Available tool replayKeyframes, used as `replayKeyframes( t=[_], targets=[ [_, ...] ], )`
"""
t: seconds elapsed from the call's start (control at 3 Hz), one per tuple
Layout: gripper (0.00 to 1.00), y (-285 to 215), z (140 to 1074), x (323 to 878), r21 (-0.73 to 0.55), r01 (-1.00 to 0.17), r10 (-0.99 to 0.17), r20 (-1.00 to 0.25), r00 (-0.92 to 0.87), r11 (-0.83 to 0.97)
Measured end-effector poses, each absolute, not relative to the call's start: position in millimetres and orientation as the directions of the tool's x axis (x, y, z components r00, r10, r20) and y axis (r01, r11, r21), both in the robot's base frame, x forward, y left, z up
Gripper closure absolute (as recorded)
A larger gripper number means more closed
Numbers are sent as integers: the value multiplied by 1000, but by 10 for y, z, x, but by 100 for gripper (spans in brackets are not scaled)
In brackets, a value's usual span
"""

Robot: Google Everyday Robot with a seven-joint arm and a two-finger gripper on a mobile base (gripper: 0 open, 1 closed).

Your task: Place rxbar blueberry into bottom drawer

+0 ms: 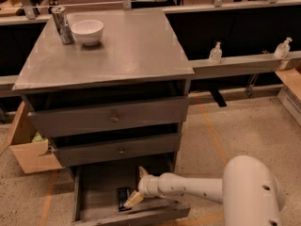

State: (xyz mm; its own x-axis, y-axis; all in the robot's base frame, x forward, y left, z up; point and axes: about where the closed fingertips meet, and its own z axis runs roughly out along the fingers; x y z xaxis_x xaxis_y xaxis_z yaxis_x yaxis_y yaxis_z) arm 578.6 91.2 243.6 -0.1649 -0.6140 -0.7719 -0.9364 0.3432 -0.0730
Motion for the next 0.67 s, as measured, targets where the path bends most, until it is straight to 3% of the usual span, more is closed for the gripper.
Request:
replayKeyframes(
  t=[0.67],
  targets=[
    [0,880,2441,5517,-85,-926,-618,-766,-176,369]
  ],
)
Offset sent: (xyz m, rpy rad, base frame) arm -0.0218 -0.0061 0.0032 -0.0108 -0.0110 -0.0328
